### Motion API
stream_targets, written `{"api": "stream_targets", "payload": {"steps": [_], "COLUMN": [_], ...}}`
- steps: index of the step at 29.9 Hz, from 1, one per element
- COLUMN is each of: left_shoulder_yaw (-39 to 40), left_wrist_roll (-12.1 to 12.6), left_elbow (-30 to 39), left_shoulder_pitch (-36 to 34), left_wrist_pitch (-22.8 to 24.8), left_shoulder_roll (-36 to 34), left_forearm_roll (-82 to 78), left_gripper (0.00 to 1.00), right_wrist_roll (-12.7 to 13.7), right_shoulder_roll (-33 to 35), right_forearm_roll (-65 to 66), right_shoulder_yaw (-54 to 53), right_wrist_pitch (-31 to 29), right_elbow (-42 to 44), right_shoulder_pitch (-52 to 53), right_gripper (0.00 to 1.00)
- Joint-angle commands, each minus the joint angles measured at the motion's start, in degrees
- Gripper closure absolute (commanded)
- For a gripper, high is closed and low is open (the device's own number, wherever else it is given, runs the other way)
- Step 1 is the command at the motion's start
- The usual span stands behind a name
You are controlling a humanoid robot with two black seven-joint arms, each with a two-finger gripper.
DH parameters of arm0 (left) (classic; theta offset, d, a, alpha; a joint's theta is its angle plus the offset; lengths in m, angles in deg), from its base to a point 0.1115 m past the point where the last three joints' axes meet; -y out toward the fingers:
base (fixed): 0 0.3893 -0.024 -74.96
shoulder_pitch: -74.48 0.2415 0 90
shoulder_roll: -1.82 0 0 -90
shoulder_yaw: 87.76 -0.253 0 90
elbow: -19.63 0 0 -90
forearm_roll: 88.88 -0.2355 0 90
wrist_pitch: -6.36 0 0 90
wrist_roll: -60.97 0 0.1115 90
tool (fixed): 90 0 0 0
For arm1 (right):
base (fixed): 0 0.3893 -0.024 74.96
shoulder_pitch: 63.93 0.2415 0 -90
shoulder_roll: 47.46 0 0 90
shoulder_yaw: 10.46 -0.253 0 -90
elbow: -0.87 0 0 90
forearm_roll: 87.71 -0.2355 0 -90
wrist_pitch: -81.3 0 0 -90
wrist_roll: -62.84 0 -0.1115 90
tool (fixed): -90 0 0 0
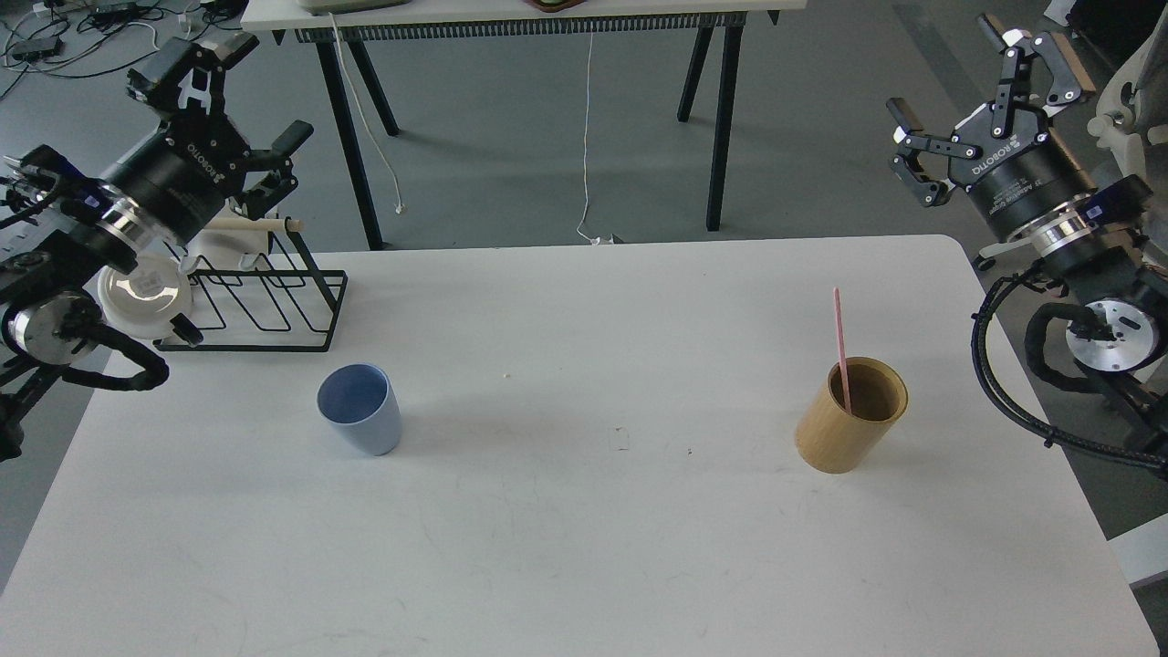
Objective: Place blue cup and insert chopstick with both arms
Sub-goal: 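Lower the left gripper from the rack toward the blue cup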
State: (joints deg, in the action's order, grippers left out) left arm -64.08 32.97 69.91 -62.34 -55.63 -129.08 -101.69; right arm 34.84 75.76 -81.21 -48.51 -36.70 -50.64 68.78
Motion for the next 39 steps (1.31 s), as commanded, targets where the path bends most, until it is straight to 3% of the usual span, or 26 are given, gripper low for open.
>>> {"api": "stream_targets", "payload": {"steps": [1, 15, 24, 30, 39], "left_shoulder_yaw": [0.05, -0.56, 2.25, 0.07, -14.35], "left_wrist_roll": [-0.01, -0.01, -0.01, -0.01, -0.01], "left_elbow": [0.0, -2.82, 11.85, 18.88, 20.65], "left_shoulder_pitch": [0.06, -0.55, -4.85, -5.74, -6.0], "left_wrist_pitch": [-0.01, -0.01, -0.01, -0.06, -11.74], "left_shoulder_roll": [-0.05, -1.28, -7.78, -11.12, -17.01], "left_forearm_roll": [0.15, -4.4, -12.66, -33.99, -59.5], "left_gripper": [0.0, 0.0, 0.0, 0.0, 0.0], "right_wrist_roll": [0.0, 0.0, 0.0, 0.0, 0.0], "right_shoulder_roll": [0.0, 0.61, 0.88, 2.89, 3.34], "right_forearm_roll": [0.44, 0.44, 0.44, 0.44, 0.44], "right_shoulder_yaw": [0.08, 0.0, -0.18, -0.27, -0.27], "right_wrist_pitch": [0.0, 0.0, 0.0, 0.0, 0.0], "right_elbow": [0.0, 0.0, 0.26, 0.79, 0.88], "right_shoulder_pitch": [-0.17, -0.17, -0.7, -0.96, -1.92], "right_gripper": [0.02, 0.02, 0.02, 0.02, 0.02]}}
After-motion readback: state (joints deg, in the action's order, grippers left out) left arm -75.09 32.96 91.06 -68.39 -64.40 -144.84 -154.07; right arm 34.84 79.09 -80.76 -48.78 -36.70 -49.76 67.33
